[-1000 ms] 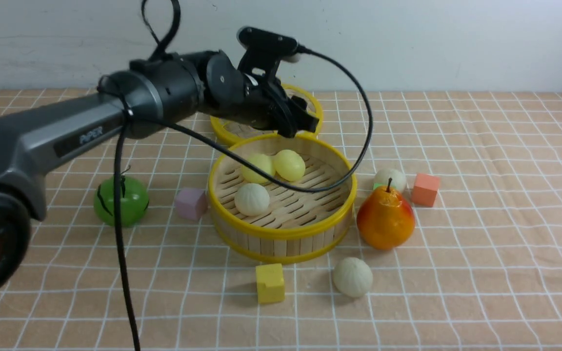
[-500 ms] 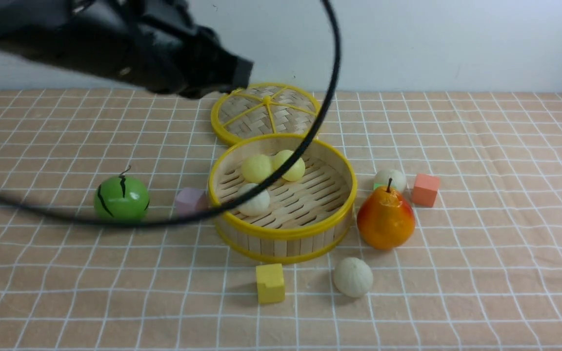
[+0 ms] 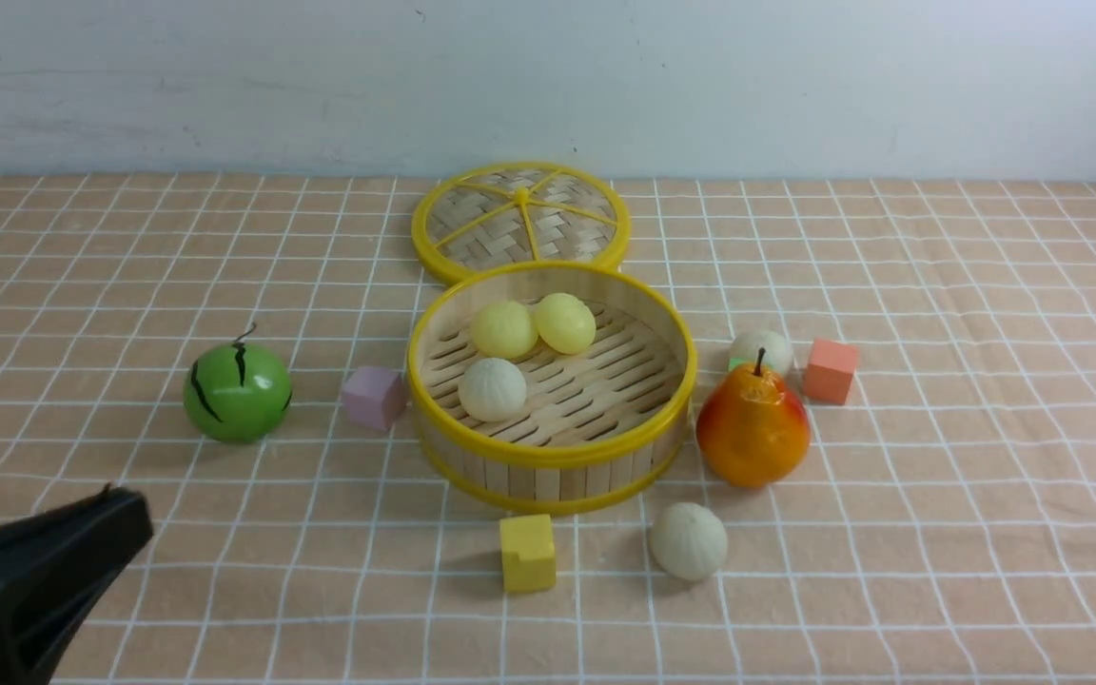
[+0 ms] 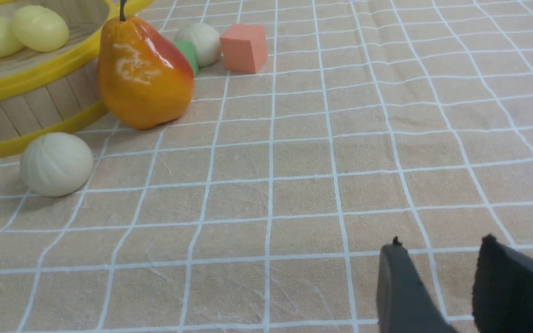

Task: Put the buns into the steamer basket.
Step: Use the right arm to grab a steamed stuffed bun

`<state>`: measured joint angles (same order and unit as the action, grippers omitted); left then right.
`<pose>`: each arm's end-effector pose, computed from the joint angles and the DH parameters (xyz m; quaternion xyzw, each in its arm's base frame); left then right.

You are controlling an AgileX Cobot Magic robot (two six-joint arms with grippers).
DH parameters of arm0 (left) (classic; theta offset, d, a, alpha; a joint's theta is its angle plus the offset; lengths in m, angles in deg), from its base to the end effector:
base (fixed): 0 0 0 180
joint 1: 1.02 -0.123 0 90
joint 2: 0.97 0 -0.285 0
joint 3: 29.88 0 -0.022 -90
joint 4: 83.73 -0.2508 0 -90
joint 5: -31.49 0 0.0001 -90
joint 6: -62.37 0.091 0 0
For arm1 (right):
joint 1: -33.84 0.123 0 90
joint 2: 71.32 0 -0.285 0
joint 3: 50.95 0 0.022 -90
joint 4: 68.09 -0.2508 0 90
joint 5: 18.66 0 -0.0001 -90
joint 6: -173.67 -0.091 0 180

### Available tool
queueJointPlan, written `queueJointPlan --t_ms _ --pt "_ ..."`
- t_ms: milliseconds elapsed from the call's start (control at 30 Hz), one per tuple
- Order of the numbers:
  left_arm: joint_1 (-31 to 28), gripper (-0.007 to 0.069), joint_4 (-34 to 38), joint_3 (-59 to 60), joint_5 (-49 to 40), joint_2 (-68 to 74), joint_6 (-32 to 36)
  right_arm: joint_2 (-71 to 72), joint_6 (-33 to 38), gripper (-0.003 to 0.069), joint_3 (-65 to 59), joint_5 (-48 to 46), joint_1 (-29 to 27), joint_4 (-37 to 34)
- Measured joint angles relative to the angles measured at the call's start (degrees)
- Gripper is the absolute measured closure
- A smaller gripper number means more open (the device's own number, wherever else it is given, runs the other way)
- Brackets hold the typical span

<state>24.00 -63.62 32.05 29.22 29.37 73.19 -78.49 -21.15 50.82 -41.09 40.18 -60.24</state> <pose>0.0867 -0.0419 0.2719 0.1051 0.7262 -0.2051 0.6477 0.0522 0.0010 0.1730 0.0240 0.8067 0.0505 0.5883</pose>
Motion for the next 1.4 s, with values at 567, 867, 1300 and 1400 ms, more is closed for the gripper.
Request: queueJointPlan --t_ms 567,867,1300,1400 --pt "0.0 0.0638 4.1 7.3 -2.1 -9.4 -0.2 0.0 -15.8 0.0428 0.1 24.6 0.0 -13.4" --pt "0.0 0.0638 4.1 7.3 -3.5 -9.4 -0.2 -30.4 -4.7 0.0644 32.1 -20.1 7.7 -9.0" --pt "0.0 0.0638 4.1 7.3 -3.6 -9.4 -0.2 -79.5 7.4 0.0658 56.9 -22.3 19.8 -12.4" --pt "0.0 0.0638 4.1 7.3 -3.6 -9.4 -0.2 -91.1 7.5 0.0632 62.6 -19.4 21.8 -13.5"
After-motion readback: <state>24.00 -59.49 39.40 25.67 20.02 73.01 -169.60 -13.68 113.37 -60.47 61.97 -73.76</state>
